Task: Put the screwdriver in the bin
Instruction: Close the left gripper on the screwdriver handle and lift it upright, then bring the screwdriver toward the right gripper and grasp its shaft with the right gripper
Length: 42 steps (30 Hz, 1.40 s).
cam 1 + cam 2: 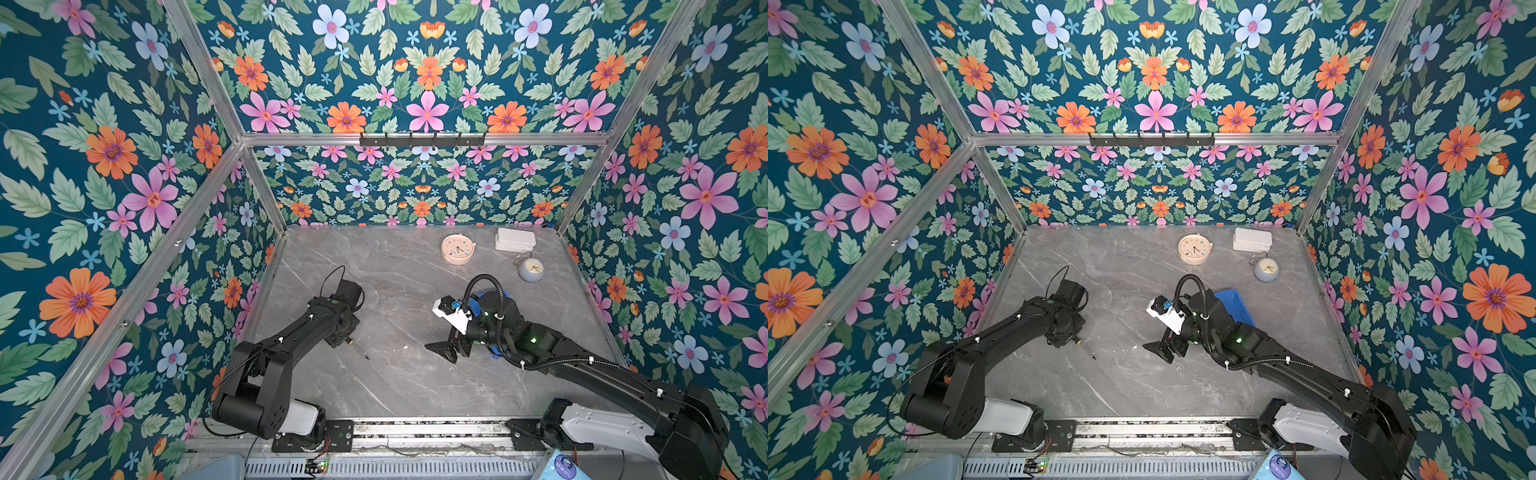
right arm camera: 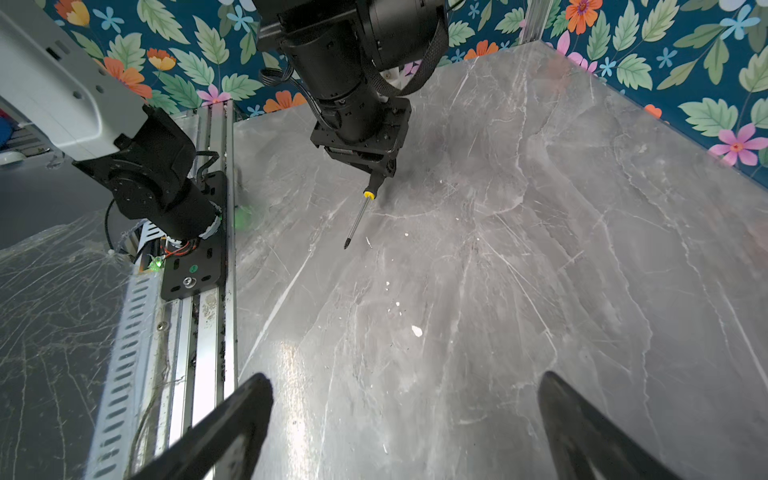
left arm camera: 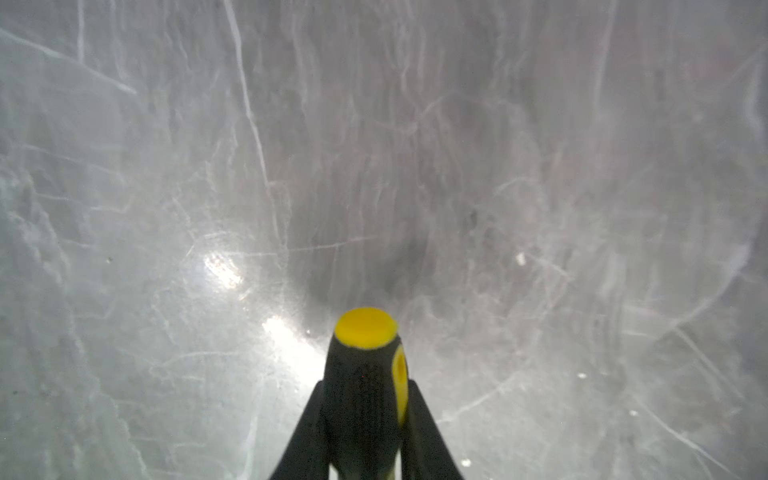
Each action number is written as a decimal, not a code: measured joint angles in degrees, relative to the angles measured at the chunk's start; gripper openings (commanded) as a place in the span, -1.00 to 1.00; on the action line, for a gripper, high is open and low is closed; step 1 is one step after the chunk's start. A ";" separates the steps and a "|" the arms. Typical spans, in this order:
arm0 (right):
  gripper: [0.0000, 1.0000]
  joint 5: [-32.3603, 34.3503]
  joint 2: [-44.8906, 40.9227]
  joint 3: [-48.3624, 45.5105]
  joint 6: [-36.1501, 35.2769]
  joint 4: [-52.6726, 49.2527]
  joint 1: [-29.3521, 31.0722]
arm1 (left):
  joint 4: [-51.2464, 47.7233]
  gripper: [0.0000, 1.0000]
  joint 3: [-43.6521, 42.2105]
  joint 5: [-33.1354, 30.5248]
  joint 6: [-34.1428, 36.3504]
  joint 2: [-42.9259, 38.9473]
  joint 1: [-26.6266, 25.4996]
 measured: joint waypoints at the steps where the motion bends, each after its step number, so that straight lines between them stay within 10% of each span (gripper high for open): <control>1: 0.99 0.26 0.02 -0.22 0.35 0.37 0.00 | -0.11 -0.86 0.74 -0.07 0.13 -0.17 0.00; 30: 0.96 -10.36 6.45 4.26 38.51 10.71 -11.80 | 48.17 -0.93 -1.38 19.23 7.41 -11.23 -10.01; 42: 0.23 -15.10 11.50 6.03 49.79 20.94 -12.76 | 60.43 -0.92 0.20 28.20 10.40 -9.09 -14.99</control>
